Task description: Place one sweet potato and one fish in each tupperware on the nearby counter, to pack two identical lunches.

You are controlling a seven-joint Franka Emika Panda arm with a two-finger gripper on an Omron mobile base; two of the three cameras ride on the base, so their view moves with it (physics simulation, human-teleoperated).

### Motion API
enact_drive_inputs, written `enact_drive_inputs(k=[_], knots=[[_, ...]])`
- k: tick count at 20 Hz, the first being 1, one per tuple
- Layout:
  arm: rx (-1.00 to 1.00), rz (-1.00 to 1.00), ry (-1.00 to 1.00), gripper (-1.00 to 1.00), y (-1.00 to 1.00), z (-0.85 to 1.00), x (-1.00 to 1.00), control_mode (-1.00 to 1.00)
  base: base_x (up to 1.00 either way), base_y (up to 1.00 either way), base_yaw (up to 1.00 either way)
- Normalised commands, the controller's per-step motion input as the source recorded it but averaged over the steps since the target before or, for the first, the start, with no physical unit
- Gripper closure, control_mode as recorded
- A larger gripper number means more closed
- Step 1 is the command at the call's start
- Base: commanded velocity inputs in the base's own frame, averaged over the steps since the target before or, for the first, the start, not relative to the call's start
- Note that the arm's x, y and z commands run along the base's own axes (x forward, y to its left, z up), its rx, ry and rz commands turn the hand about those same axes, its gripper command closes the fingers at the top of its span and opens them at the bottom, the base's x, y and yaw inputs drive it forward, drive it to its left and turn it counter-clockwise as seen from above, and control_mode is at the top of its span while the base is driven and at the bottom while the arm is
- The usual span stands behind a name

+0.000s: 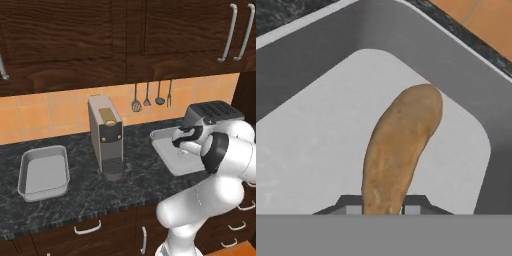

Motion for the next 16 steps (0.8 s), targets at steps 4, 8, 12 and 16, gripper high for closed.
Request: enact_drive_inputs(k=[4, 8, 12, 16], knots=[[0.0, 0.06, 0.0, 1.0, -0.09, -0.41, 0.42, -1.0, 0.0, 0.0, 0.0], [0.0, 0.05, 0.0, -1.0, -0.07, -0.26, 0.39, -1.0, 0.0, 0.0, 0.0], [0.0, 0.01, 0.0, -1.0, -0.13, 0.03, 0.09, -1.0, 0.0, 0.0, 0.0], [0.0, 0.0, -0.14, -1.0, -0.06, 0.76, -0.62, -1.0, 0.0, 0.0, 0.0]])
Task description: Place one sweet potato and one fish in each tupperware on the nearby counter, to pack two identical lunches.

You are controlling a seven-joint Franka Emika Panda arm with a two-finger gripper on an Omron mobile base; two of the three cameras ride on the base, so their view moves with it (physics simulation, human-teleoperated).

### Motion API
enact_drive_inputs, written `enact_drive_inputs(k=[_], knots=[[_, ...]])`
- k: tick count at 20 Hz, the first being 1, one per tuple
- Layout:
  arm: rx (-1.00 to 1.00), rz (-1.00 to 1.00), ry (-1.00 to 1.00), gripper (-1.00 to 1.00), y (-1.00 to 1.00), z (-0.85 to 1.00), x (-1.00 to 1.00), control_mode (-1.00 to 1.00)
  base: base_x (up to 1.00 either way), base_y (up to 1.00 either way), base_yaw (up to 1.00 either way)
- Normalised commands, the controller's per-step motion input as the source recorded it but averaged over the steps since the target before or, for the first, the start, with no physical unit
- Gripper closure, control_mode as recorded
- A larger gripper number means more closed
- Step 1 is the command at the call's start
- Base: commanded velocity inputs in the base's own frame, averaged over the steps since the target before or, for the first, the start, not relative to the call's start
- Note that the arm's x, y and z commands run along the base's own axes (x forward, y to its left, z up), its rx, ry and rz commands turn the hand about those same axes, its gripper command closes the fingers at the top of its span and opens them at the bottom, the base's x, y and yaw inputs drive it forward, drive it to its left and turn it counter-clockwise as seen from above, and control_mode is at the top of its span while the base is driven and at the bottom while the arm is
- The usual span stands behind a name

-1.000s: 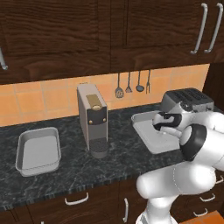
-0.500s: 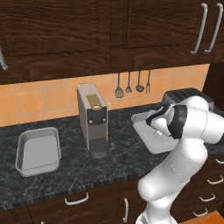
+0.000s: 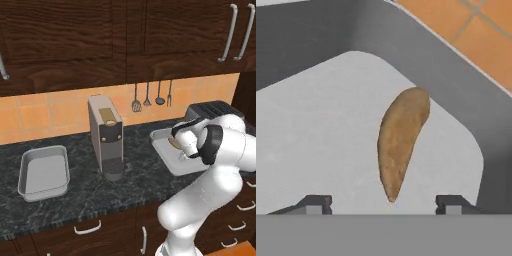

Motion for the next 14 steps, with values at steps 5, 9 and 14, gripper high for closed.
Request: enact_drive_inputs(k=[5, 9, 14], knots=[[0.0, -0.04, -0.09, -1.0, 0.05, 1.0, -0.68, -1.0, 0.0, 0.0, 0.0], [-0.01, -0.13, 0.01, -1.0, 0.1, 1.0, -0.29, -1.0, 0.0, 0.0, 0.0], [-0.01, -0.06, 0.11, -1.0, 0.04, 1.0, -0.19, -1.0, 0.0, 0.0, 0.0]])
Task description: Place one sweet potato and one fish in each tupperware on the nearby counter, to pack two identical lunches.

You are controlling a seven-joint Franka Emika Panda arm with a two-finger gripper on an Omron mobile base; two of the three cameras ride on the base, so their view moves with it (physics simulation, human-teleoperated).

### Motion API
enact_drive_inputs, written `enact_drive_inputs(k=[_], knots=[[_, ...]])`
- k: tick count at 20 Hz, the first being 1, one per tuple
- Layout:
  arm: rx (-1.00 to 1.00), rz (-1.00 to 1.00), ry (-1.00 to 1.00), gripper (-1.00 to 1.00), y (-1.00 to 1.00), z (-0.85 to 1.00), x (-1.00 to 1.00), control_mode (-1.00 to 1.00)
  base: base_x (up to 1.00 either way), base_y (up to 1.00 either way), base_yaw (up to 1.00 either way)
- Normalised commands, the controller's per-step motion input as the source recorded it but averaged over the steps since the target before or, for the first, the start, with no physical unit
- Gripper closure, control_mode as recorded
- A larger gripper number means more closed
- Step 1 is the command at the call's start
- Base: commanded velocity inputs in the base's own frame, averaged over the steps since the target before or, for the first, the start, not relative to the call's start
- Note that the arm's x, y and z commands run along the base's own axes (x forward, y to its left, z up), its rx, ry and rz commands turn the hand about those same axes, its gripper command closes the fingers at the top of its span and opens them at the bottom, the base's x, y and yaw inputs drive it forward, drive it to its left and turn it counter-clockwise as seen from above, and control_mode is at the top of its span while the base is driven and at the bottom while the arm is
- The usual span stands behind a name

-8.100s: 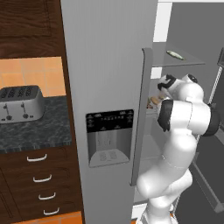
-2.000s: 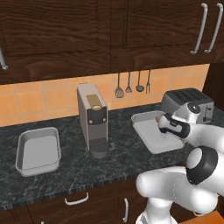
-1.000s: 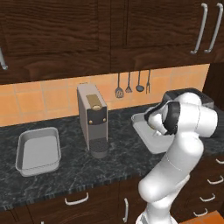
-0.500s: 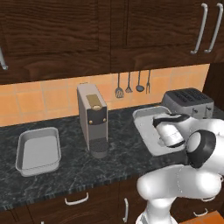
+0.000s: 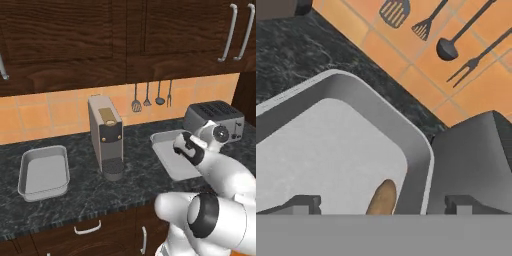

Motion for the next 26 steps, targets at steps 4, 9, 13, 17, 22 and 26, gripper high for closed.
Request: enact_drive_inputs(k=[4, 9, 13, 17, 22, 26], knots=[[0.01, -0.23, 0.21, -1.0, 0.24, 0.91, -0.48, -1.0, 0.0, 0.0, 0.0], [0.23, -0.55, -0.19, -1.0, 0.51, 0.05, -0.66, -1.0, 0.0, 0.0, 0.0], [0.44, -0.55, -0.11, -1.0, 0.45, 0.27, -0.84, -1.0, 0.0, 0.0, 0.0], [0.49, -0.17, 0.1, -1.0, 0.1, 0.57, -0.89, -1.0, 0.0, 0.0, 0.0], [0.22, 0.07, 0.12, -1.0, 0.28, 0.2, -0.62, -1.0, 0.0, 0.0, 0.0], [0.0, 0.2, 0.0, -1.0, 0.53, -0.22, -0.79, -1.0, 0.0, 0.0, 0.0]])
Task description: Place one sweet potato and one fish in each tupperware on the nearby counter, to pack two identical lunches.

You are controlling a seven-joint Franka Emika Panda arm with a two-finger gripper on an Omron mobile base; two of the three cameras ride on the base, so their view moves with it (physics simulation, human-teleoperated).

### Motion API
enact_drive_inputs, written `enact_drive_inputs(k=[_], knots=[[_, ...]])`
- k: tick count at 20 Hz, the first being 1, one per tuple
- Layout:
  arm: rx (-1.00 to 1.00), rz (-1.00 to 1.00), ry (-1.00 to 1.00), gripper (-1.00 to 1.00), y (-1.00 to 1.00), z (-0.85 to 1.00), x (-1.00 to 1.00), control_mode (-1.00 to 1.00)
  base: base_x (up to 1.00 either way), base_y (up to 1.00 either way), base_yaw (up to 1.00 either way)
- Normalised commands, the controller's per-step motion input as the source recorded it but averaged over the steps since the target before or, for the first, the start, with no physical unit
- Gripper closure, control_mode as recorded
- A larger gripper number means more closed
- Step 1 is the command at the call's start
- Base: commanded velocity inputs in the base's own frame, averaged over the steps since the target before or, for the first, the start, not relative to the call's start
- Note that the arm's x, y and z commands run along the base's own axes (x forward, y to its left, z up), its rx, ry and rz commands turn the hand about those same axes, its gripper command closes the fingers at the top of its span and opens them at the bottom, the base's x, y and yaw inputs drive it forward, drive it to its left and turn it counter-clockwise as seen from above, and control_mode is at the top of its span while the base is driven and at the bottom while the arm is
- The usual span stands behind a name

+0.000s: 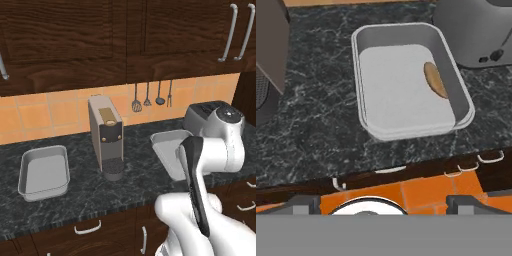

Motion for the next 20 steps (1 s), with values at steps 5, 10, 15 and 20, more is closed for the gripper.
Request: enact_drive_inputs(k=[5, 10, 15, 20], knots=[[0.0, 0.17, 0.0, -1.0, 0.11, -0.19, -0.35, 1.0, -0.19, 0.01, 0.08], [0.0, 0.0, 0.0, -1.0, 0.0, 0.0, 0.0, 1.0, -0.79, -0.67, 0.01], [0.0, 0.0, 0.0, -1.0, 0.0, 0.0, 0.0, 1.0, -0.08, -1.0, -0.01], [0.0, 0.0, 0.0, -1.0, 0.0, 0.0, 0.0, 1.0, -0.21, -1.0, 0.03]])
